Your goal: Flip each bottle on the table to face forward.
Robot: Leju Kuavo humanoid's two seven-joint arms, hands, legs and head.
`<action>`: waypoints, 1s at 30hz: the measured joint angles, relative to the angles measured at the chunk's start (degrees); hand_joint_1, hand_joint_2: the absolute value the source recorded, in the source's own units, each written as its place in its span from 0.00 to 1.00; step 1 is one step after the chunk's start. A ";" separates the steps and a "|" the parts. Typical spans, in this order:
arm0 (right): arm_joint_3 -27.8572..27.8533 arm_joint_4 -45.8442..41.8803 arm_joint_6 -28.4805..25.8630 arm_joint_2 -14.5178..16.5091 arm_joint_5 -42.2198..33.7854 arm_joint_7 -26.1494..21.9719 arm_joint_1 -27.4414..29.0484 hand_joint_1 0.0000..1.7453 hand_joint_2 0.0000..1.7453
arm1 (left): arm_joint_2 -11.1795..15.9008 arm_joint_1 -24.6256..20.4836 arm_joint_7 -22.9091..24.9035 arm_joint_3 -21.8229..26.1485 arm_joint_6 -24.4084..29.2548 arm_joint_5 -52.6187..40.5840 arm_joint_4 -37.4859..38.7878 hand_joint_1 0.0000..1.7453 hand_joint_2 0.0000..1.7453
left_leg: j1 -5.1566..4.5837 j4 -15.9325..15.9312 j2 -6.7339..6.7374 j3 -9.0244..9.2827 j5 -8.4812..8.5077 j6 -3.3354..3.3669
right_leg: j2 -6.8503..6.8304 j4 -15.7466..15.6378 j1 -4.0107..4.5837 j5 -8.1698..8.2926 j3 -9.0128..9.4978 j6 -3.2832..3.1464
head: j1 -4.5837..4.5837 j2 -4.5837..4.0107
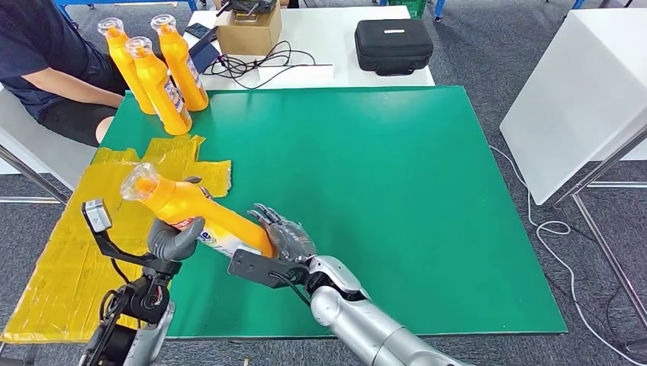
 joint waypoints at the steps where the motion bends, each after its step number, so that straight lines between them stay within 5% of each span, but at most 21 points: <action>1: -1.07 -0.71 0.45 -0.22 0.56 -0.19 0.32 0.00 0.00 | -0.01 -0.02 -0.23 0.44 0.47 -0.27 -0.08 1.00 1.00 | 0.00 0.00 0.00 0.00 0.00 0.00 | 0.00 0.00 0.00 0.00 0.00 0.00 | 0.00 0.00; 11: -10.84 -13.23 3.04 -4.42 3.77 -0.52 3.95 0.00 0.00 | 2.05 1.61 -3.89 9.86 4.20 -7.31 -0.20 1.00 1.00 | 0.02 0.00 0.01 0.00 0.00 0.00 | 0.01 0.00 0.01 0.00 -0.03 0.00 | -0.01 0.00; 24: -14.75 -23.08 3.62 -8.03 4.86 -0.52 7.50 0.00 0.00 | 2.60 1.66 -7.59 15.80 11.67 -18.45 -2.63 1.00 1.00 | 0.00 0.01 0.00 0.00 0.00 0.00 | 0.01 0.00 -0.01 0.00 -0.01 0.00 | 0.01 0.00; 26: -15.39 -24.26 3.57 -8.51 4.99 -0.58 7.92 0.00 0.00 | 2.55 1.56 -9.77 15.87 16.02 -24.36 -3.28 1.00 1.00 | 0.00 0.02 0.01 0.01 0.00 0.00 | 0.01 -0.01 0.00 0.00 -0.02 0.00 | 0.01 0.00; 30: -17.65 -27.66 3.49 -9.69 4.98 -1.12 9.26 0.00 0.00 | 1.74 1.42 -15.01 14.54 35.97 -52.56 -7.05 1.00 1.00 | 0.00 0.04 -0.02 0.00 0.00 0.00 | -0.01 -0.02 -0.02 0.00 -0.05 0.00 | -0.01 0.00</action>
